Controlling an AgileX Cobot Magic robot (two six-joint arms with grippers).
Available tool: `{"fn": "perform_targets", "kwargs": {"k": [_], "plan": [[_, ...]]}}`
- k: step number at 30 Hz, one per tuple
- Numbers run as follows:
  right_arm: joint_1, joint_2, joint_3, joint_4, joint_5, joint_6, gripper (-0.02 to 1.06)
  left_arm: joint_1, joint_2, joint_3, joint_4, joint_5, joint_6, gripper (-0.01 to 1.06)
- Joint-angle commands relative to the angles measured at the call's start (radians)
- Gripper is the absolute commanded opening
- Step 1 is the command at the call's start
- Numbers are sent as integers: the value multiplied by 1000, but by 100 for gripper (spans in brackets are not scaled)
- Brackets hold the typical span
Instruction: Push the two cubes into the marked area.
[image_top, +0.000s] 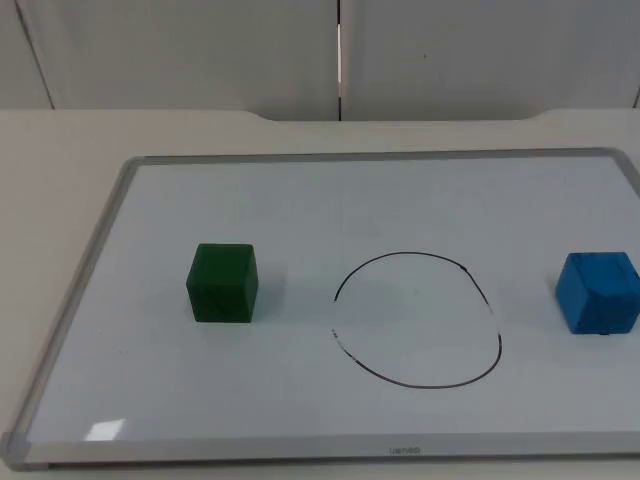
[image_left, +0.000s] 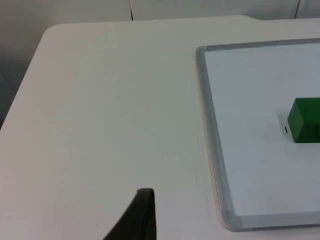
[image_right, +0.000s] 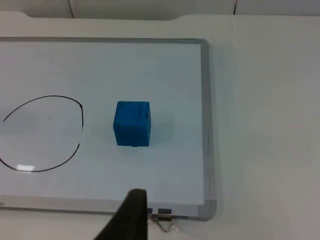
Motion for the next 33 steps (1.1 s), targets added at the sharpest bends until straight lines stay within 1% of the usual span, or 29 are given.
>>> {"fn": "perform_targets", "kwargs": {"k": [1, 6, 9, 25, 28, 30, 31, 33], "plan": [[-5, -5, 8, 0, -8, -9, 105, -6, 17, -15, -7, -17, -4, 105], [-5, -5, 8, 0, -8, -9, 105, -6, 73, -18, -11, -27, -4, 105], [-5, -5, 8, 0, -8, -9, 105, -6, 102, -18, -37, -31, -4, 105], [-5, -5, 8, 0, -8, -9, 105, -6, 112, -16, -89, -46, -4, 105], [-5, -5, 8, 0, -8, -9, 105, -6, 124, -16, -97, -67, -4, 105], [-5, -5, 8, 0, -8, -9, 105, -6, 146, -16, -141, -92, 21, 105], [-5, -5, 8, 0, -8, -9, 105, -6, 146, -16, -141, -92, 21, 105], [-5, -5, 8, 0, -8, -9, 105, -6, 175, -16, -194, -115, 61, 105]]}}
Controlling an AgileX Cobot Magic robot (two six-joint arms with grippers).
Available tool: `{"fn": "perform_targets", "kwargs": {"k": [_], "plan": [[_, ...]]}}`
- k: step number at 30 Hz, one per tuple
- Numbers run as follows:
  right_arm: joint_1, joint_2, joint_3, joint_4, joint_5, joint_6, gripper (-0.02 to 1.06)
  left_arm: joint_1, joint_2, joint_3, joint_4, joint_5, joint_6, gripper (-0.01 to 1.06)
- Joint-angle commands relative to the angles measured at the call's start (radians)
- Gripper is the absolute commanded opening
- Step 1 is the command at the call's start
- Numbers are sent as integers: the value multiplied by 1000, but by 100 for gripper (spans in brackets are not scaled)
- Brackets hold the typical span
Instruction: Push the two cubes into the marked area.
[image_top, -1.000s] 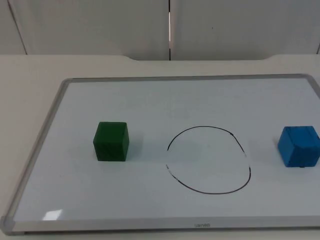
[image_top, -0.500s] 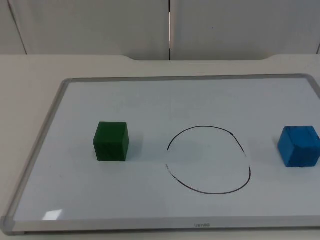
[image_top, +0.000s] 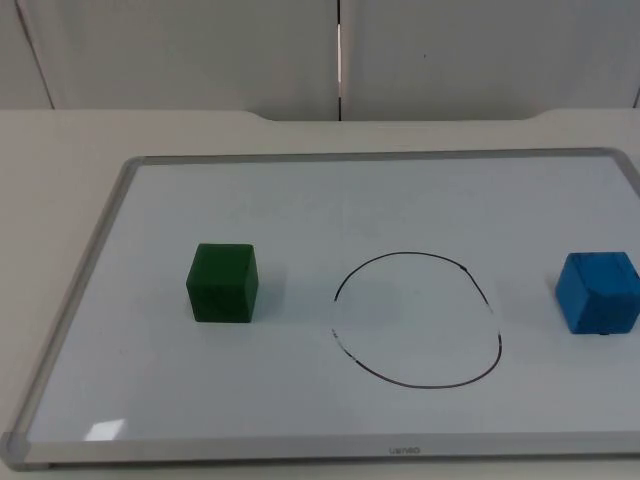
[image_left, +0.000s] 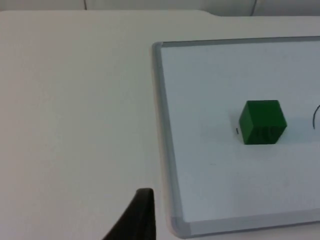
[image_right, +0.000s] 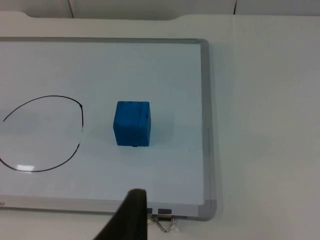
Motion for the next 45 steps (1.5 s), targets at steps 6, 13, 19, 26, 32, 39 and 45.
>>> {"fn": "perform_targets", "kwargs": {"k": [6, 13, 19, 26, 32, 39, 45], "plan": [[-5, -5, 8, 0, -8, -9, 105, -6, 120, -5, -134, -109, 104, 99], [-5, -5, 8, 0, -8, -9, 105, -6, 251, -5, -189, -166, 169, 59], [-5, -5, 8, 0, -8, -9, 105, -6, 356, -3, -392, -207, 379, 8], [-5, -5, 8, 0, -8, -9, 105, -6, 482, -3, -527, -245, 479, 0], [-5, -5, 8, 0, -8, -9, 105, -6, 597, -3, -556, -317, 519, 0], [-5, -5, 8, 0, -8, -9, 105, -6, 750, -3, -680, -438, 612, 0], [-5, -5, 8, 2, -8, -9, 105, -6, 881, -5, -871, -484, 793, 0]]}}
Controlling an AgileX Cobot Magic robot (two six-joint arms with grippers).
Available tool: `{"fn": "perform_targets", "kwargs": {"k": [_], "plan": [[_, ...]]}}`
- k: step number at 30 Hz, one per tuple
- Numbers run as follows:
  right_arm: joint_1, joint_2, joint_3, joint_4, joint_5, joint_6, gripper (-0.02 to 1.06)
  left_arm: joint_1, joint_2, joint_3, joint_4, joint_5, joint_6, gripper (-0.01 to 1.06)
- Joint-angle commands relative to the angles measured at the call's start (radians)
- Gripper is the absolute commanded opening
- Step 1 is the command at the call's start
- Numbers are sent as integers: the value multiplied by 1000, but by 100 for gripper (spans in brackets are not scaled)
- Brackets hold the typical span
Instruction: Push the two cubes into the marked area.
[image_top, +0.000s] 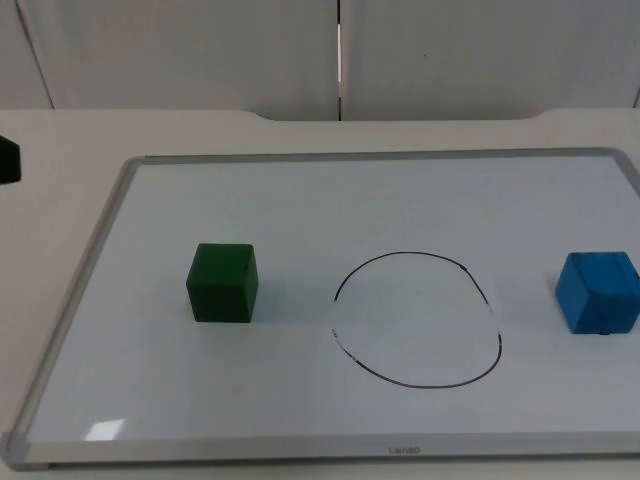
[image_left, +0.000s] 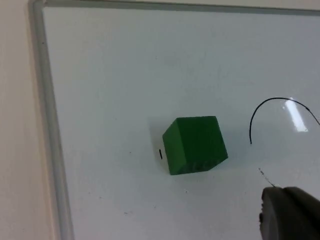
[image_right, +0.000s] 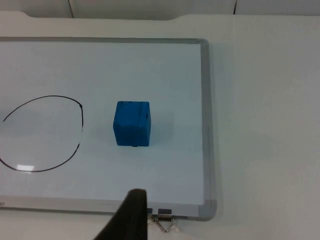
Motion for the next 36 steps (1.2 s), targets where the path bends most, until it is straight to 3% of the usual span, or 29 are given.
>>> {"fn": "perform_targets", "kwargs": {"k": [1, 4, 14, 23, 29, 32, 36], "plan": [[-5, -5, 8, 2, -8, -9, 105, -6, 47, -5, -122, -17, 108, 0], [-5, -5, 8, 2, -8, -9, 105, -6, 103, -5, -202, -24, 184, 0], [-5, -5, 8, -4, -8, -9, 105, -6, 140, -5, -224, -131, 210, 0], [-5, -5, 8, -4, -8, -9, 105, -6, 189, -5, -261, -110, 231, 0], [-5, -5, 8, -4, -8, -9, 105, -8, 250, -5, -372, -114, 329, 0], [-5, -5, 8, -4, -8, -9, 105, -26, 283, -5, -400, -124, 371, 0], [-5, -5, 8, -4, -8, -9, 105, -111, 352, -34, -432, -216, 413, 0]]}}
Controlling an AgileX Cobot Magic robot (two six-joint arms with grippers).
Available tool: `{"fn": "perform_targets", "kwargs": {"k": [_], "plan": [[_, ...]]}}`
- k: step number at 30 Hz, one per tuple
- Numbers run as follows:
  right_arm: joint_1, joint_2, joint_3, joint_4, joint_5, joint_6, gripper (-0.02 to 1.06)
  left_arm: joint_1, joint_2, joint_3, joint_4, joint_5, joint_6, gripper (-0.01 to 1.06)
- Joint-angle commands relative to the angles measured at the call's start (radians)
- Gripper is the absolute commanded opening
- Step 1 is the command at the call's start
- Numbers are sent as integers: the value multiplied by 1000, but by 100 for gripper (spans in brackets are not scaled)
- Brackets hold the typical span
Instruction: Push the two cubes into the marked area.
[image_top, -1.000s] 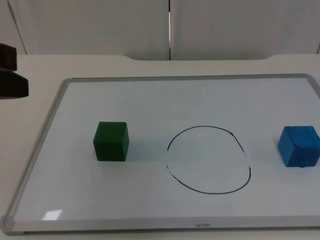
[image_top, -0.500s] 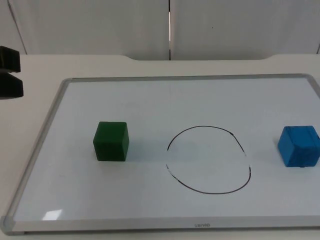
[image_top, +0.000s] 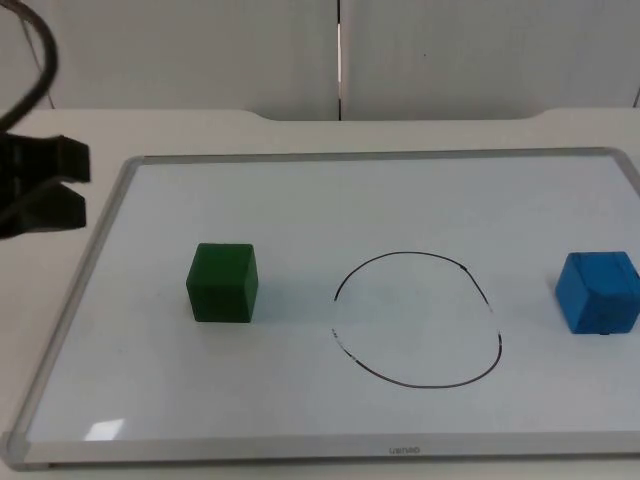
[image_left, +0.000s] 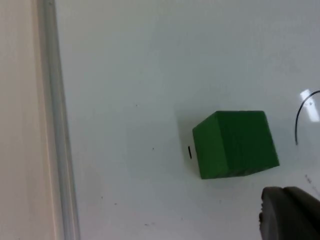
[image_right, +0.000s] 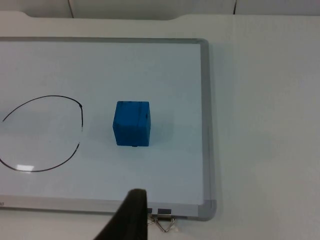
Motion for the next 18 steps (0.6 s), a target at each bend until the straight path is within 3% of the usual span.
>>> {"fn": "perform_targets", "kwargs": {"k": [1, 6, 18], "plan": [[-5, -5, 8, -4, -8, -9, 105, -44, 33, -30, -29, -43, 19, 0], [-5, -5, 8, -4, -8, -9, 105, -85, 74, -86, -29, -70, 19, 0], [-5, -5, 8, -2, -8, -9, 105, -85, 224, -143, -26, -94, 27, 0]]}}
